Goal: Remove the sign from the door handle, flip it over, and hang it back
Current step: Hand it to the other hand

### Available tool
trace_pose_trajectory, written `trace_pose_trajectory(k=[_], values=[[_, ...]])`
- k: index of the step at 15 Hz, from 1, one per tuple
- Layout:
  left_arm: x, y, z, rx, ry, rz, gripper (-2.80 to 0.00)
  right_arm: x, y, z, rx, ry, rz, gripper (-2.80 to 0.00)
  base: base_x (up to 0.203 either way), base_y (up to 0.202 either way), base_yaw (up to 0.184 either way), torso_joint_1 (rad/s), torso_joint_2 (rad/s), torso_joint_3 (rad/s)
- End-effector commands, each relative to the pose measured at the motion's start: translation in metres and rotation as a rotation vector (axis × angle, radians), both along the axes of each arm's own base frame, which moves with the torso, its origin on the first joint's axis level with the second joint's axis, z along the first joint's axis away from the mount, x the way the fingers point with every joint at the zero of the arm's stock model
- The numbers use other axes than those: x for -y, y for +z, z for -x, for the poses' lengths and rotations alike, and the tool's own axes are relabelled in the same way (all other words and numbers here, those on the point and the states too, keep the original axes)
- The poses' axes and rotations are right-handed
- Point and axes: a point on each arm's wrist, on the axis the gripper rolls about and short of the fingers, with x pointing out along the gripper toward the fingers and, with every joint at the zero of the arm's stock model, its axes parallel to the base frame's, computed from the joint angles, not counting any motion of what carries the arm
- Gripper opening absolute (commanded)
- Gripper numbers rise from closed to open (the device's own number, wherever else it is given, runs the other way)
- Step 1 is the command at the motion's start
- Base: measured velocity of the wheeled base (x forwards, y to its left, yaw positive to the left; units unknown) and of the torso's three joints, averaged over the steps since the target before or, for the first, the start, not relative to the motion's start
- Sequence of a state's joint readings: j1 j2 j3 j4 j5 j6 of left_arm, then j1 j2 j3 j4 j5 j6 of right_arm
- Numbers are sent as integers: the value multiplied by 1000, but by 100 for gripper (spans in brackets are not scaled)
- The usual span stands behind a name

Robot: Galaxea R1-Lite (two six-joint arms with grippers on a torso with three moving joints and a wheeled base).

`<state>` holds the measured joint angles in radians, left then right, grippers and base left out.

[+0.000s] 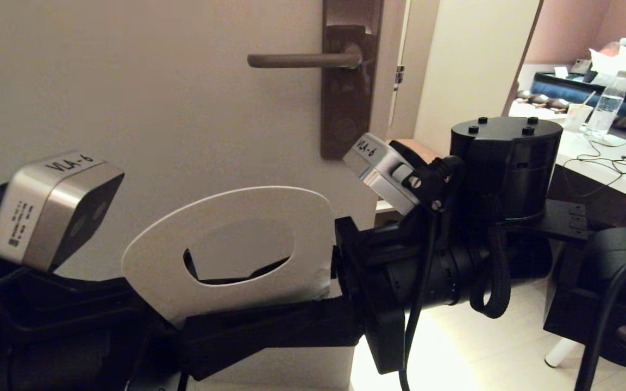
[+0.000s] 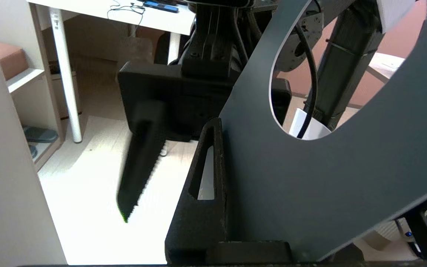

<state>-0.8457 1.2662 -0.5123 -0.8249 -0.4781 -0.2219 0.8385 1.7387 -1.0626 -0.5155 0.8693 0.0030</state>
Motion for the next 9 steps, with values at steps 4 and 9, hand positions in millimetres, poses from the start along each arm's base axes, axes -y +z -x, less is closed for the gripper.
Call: trace_pose_trajectory(k=[4,9], values=[[-3,1,-1,6,19,8,-280,2,-6,2,-13,7,14,0,0,0,0,0,0,0],[-9,3,-4,18,57,17,-280,17,-26,4,-42,-23,45,0,0,0,0,0,0,0]])
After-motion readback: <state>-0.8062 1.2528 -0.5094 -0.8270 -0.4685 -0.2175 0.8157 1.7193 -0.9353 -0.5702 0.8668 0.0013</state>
